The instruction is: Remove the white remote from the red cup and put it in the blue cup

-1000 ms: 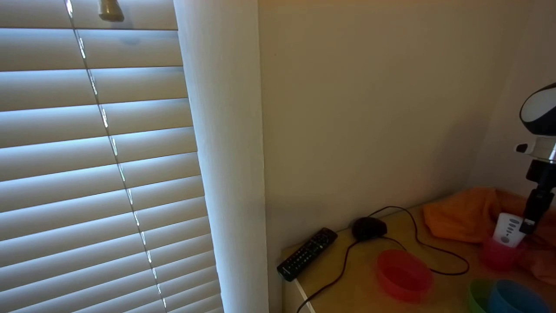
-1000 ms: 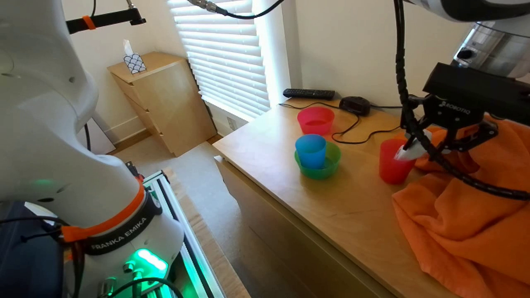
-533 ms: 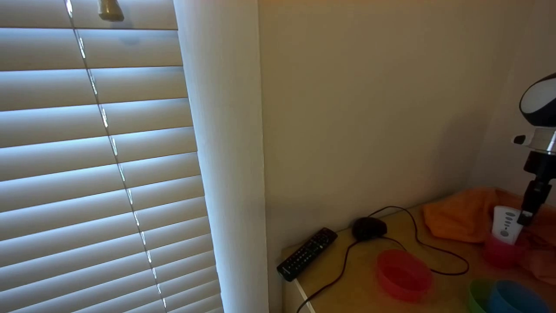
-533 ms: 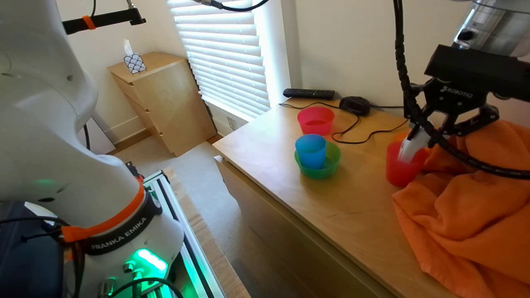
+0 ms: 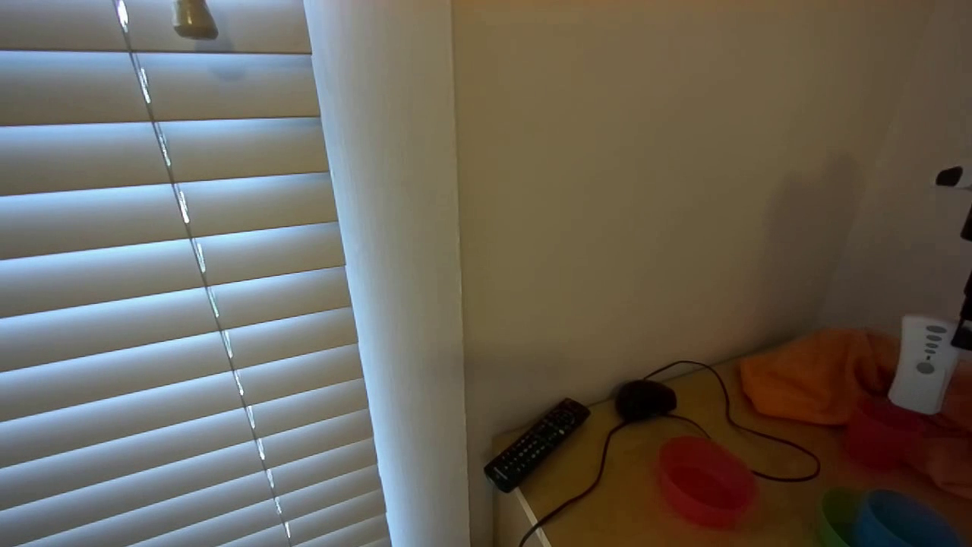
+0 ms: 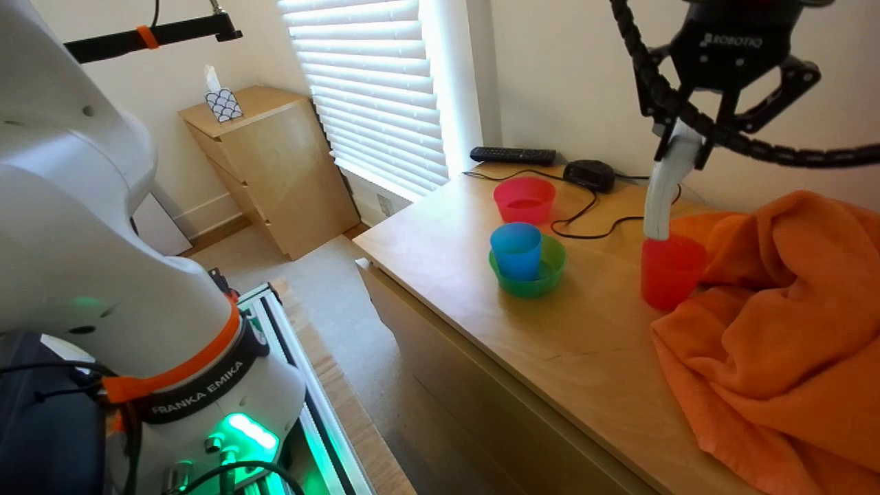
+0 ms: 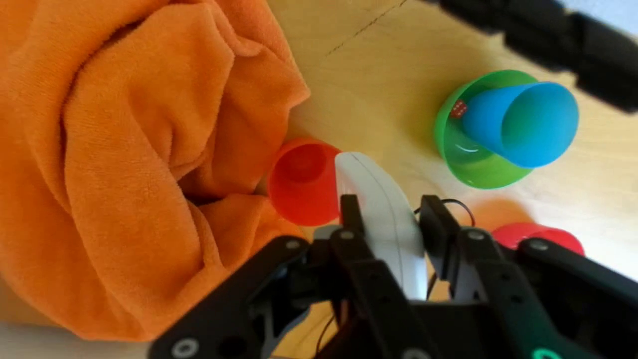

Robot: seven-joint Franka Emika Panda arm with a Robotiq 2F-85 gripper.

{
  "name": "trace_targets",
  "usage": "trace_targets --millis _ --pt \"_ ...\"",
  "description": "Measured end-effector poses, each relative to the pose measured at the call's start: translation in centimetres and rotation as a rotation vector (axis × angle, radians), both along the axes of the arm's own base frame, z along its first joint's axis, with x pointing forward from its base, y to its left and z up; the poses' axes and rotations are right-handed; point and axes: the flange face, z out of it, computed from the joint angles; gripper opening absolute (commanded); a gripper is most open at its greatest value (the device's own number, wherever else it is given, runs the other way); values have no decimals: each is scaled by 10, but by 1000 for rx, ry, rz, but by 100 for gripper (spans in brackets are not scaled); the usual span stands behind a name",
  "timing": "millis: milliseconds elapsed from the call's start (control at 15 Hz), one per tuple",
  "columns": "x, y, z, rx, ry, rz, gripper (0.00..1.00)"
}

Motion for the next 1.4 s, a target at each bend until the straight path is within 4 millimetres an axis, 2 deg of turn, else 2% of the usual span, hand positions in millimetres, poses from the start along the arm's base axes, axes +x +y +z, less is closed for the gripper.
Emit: trace_targets --millis 200,333,467,667,800,1000,1400 --pt "-18 39 31 2 -36 66 9" --pt "-29 66 40 29 -30 128 9" --pt "-38 90 37 74 3 184 9" --pt "-48 114 18 157 72 237 9" --pt "-54 121 3 185 102 236 9" --pt "-60 121 -12 205 104 202 9" --pt "-52 113 -35 170 42 58 9"
